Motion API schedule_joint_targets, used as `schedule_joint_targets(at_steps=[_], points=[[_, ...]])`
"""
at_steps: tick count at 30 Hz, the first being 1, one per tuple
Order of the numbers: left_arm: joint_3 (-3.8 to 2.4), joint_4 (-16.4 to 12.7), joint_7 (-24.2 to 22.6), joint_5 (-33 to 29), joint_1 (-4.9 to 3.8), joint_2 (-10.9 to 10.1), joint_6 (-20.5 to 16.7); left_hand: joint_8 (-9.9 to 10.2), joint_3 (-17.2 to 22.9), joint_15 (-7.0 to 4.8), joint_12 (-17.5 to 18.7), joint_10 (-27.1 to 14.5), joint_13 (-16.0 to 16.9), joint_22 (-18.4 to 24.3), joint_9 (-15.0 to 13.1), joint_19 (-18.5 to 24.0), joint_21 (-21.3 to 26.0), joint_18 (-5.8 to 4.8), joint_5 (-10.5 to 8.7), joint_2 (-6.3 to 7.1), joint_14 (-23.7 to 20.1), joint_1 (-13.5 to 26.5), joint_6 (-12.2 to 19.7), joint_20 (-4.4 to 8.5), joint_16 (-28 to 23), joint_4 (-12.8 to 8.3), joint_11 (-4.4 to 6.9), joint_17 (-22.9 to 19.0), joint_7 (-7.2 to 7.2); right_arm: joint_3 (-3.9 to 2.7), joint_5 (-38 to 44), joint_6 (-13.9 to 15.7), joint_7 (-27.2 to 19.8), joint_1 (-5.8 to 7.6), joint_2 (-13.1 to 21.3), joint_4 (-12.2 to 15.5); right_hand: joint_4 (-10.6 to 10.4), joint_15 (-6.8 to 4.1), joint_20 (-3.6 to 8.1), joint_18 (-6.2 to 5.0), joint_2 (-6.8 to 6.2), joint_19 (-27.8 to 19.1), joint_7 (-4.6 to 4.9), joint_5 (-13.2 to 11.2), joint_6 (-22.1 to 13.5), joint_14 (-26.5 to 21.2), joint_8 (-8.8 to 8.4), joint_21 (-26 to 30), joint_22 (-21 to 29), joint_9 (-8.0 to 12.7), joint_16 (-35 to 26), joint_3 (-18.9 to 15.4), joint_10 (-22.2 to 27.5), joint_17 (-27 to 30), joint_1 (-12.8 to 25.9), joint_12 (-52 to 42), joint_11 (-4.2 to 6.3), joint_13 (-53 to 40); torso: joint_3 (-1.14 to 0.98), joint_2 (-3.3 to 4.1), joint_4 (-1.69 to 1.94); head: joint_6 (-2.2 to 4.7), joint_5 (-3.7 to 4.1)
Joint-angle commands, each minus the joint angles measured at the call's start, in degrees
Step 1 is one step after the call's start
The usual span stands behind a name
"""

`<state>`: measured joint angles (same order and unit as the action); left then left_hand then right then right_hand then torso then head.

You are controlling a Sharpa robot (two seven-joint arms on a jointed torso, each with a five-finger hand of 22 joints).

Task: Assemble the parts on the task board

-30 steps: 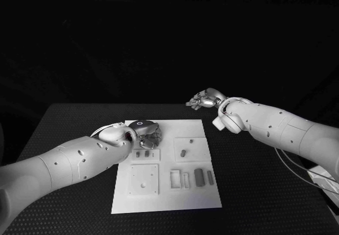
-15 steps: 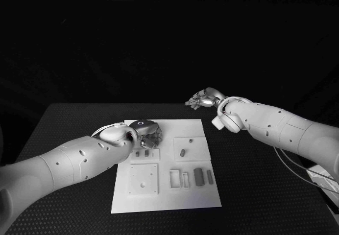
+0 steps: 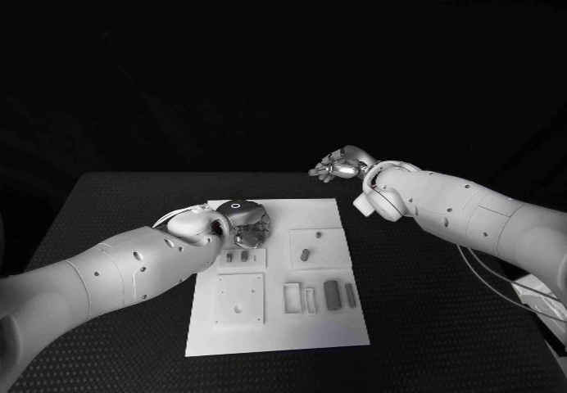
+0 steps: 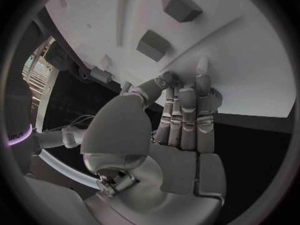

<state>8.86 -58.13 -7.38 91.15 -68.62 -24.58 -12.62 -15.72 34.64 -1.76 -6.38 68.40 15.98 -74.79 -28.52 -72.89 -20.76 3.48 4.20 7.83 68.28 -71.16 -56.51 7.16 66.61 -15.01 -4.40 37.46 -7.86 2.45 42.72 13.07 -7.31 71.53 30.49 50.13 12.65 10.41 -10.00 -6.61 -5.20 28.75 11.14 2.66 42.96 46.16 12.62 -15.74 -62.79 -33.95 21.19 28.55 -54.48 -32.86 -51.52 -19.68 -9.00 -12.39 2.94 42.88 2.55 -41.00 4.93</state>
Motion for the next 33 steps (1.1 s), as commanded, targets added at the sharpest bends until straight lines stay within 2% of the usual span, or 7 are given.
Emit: schedule_joint_targets(at_steps=[1, 18, 25, 33], points=[[0.99, 0.2, 0.8, 1.9, 1.27, 0.0, 4.6, -0.3, 0.2, -0.41, -0.3, 0.8, 0.1, -1.6, 0.1, 0.0, -0.4, 2.54, 0.29, -0.64, 0.0, -0.6, -0.4, 0.42, 0.4, -0.7, 0.12, -0.2, 0.07, -0.02, -0.1, -0.6, -0.4, 0.0, 0.0, 0.0, -0.3, -0.1, -0.05, 0.79, 0.09, -0.5, 1.56, 0.0, -0.4, -0.4, 0.29, 0.4, -0.1, 0.1, -0.3, 0.0, -0.3, -0.1, 0.6, -0.2, 0.05, 0.1, -0.02, 0.02, 0.0, -0.04, 0.0], [1.0, -0.2, 0.0, 0.3, 1.52, -0.3, -0.6, -1.9, 2.0, -2.15, -1.3, 5.0, 1.9, -1.5, -0.3, -2.2, -2.3, 2.15, 0.53, -2.23, 3.0, -2.0, -3.7, 1.9, 2.3, -0.5, 1.86, -0.7, 1.42, -0.02, -0.1, -0.6, -0.4, 0.0, -0.1, 0.0, -0.4, -0.1, -0.05, 0.78, 0.11, -0.5, 1.56, 0.0, -0.4, -0.4, 0.31, 0.4, -0.1, 0.1, -0.4, 0.0, -0.3, -0.1, 0.6, -0.2, 0.05, 0.1, -0.04, 0.0, -0.02, 0.12, -0.13], [0.91, -0.7, -0.5, -1.6, 1.53, -0.6, -1.9, -2.1, 2.1, -2.35, -1.3, 5.4, 2.2, -1.5, -0.4, -2.6, -2.6, 2.07, 0.52, -2.42, 3.4, -1.8, -4.2, 2.15, 2.6, -0.4, 2.05, -0.7, 1.64, -0.02, -0.1, -0.6, -0.4, 0.0, 0.0, 0.0, -0.4, -0.1, -0.05, 0.77, 0.12, -0.5, 1.56, 0.0, -0.4, -0.4, 0.32, 0.5, -0.2, 0.1, -0.4, 0.0, -0.3, -0.1, 0.6, -0.2, 0.06, 0.1, -0.04, 0.01, 0.0, 0.16, -0.14], [0.52, -1.3, -0.6, -2.8, 1.52, -1.1, -2.3, -2.1, 2.1, -2.38, -1.2, 5.5, 2.3, -1.5, -0.4, -2.6, -2.7, 2.04, 0.53, -2.43, 3.4, -1.8, -4.3, 2.21, 2.6, -0.4, 2.08, -0.8, 1.67, -0.02, -0.1, -0.6, -0.4, 0.0, -0.1, -0.1, -0.4, -0.1, -0.05, 0.77, 0.12, -0.5, 1.55, 0.0, -0.4, -0.4, 0.33, 0.5, -0.2, 0.1, -0.4, 0.0, -0.3, -0.1, 0.6, -0.2, 0.06, 0.2, -0.03, 0.0, -0.01, 0.37, -0.21]])
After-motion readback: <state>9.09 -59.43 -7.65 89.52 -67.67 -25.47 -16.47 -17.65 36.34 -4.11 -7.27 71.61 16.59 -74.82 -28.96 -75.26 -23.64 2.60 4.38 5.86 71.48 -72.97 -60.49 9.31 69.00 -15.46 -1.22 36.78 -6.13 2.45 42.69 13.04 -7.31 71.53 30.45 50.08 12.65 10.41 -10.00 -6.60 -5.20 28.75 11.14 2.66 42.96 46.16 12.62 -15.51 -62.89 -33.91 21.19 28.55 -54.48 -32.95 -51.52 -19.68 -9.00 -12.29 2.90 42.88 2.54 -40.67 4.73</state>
